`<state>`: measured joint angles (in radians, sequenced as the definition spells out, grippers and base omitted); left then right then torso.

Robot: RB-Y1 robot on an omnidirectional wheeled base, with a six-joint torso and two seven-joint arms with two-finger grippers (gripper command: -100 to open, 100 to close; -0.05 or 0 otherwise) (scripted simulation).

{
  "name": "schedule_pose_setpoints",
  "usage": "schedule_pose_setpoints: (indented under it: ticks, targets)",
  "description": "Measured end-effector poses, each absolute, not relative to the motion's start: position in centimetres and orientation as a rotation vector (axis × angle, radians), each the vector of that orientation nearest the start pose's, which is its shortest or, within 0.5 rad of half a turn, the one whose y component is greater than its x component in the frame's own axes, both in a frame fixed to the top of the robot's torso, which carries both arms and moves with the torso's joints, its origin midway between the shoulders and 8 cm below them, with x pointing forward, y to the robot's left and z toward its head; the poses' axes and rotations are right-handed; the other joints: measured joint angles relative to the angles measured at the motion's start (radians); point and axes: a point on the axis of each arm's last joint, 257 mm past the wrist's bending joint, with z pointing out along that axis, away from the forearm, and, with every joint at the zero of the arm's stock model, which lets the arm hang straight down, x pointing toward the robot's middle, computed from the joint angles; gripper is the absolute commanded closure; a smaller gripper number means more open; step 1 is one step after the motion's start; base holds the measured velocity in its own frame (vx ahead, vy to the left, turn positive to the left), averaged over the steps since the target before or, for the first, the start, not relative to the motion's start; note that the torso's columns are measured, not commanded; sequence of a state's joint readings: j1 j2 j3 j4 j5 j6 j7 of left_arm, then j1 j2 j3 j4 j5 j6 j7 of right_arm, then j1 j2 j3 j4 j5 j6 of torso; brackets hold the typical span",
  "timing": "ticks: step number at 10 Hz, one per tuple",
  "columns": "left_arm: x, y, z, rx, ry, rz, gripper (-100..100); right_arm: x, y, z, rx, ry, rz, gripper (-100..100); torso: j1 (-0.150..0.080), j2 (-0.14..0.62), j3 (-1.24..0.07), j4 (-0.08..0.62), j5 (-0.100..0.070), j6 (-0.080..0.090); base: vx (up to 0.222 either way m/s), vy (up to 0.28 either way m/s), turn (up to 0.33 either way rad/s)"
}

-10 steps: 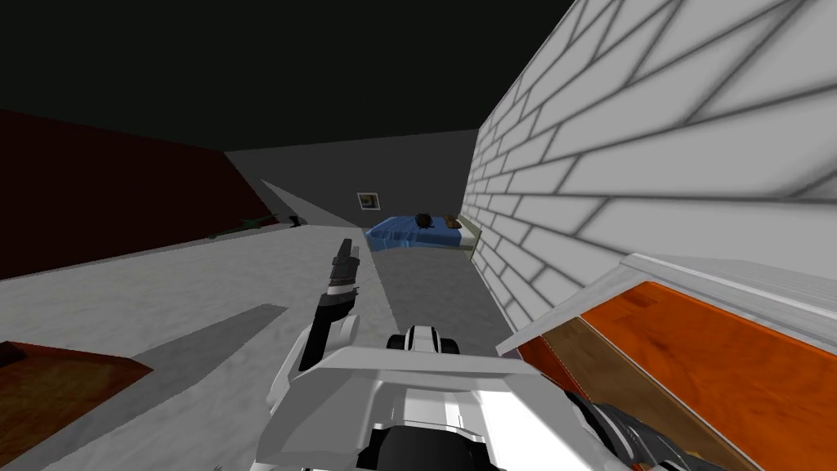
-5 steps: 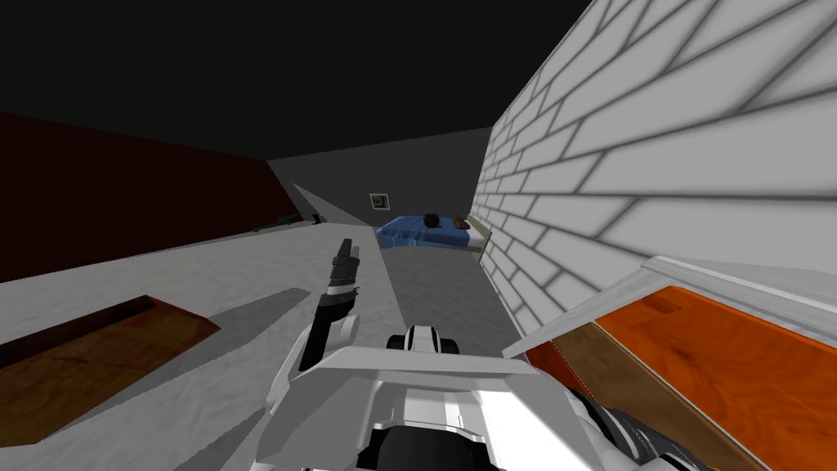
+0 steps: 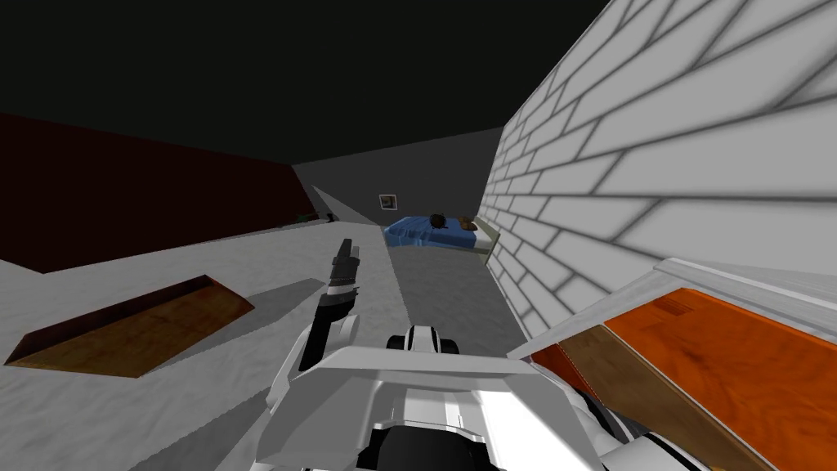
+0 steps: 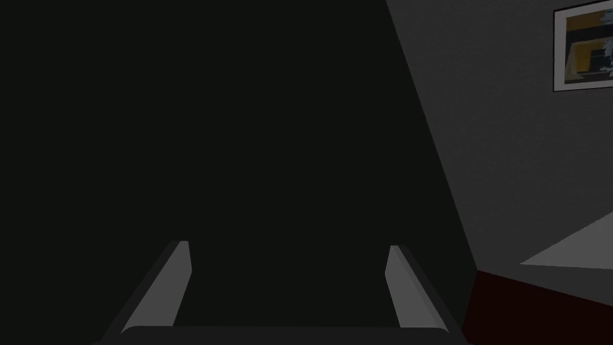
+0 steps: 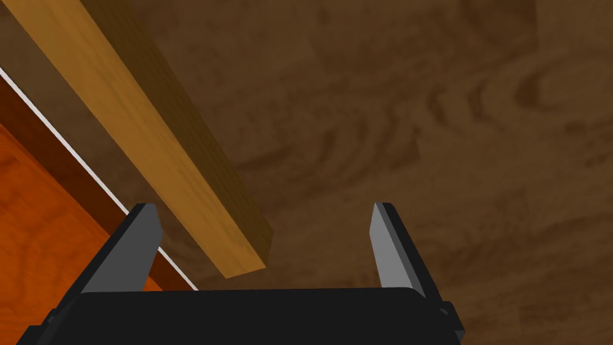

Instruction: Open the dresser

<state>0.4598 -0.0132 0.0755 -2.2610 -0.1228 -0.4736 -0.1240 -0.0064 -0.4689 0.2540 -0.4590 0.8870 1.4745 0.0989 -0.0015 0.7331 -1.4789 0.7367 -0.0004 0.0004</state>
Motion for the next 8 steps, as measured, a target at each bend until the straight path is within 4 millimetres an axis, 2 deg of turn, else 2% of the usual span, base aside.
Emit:
schedule_pose_setpoints:
  ticks: [1, 2, 5, 7, 8]
  targets:
    - [35.3, 29.0, 2.4, -0.544, 0.701, -1.042, 0, 3.6, -67.3, -37.8, 0.767, 1.939, -2.231, -100, 0.000, 0.000, 0.000, 0.000, 0.000, 0.000, 0.005, -0.002, 0.001]
    - [35.3, 29.0, 2.4, -0.544, 0.701, -1.042, 0, 3.5, -67.3, -37.9, 0.767, 1.939, -2.230, 100, 0.001, 0.002, 0.001, 0.001, 0.000, 0.000, 0.128, -0.065, -0.347]
    - [35.3, 29.0, 2.4, -0.545, 0.701, -1.042, 0, 4.1, -67.0, -38.4, 0.651, 1.931, -2.188, 100, -0.024, -0.001, 0.003, -0.001, -0.010, 0.002, 0.223, -0.035, -0.405]
    - [35.3, 29.0, 2.4, -0.544, 0.701, -1.042, 0, 4.6, -66.7, -38.4, 0.590, 1.925, -2.167, 100, -0.026, 0.009, 0.010, 0.004, -0.008, -0.006, 0.110, -0.007, -0.206]
    - [35.3, 29.0, 2.4, -0.545, 0.701, -1.042, 0, 4.7, -66.6, -38.7, 0.551, 1.926, -2.147, 100, -0.028, 0.005, 0.008, 0.002, -0.010, -0.001, 0.167, -0.015, -0.336]
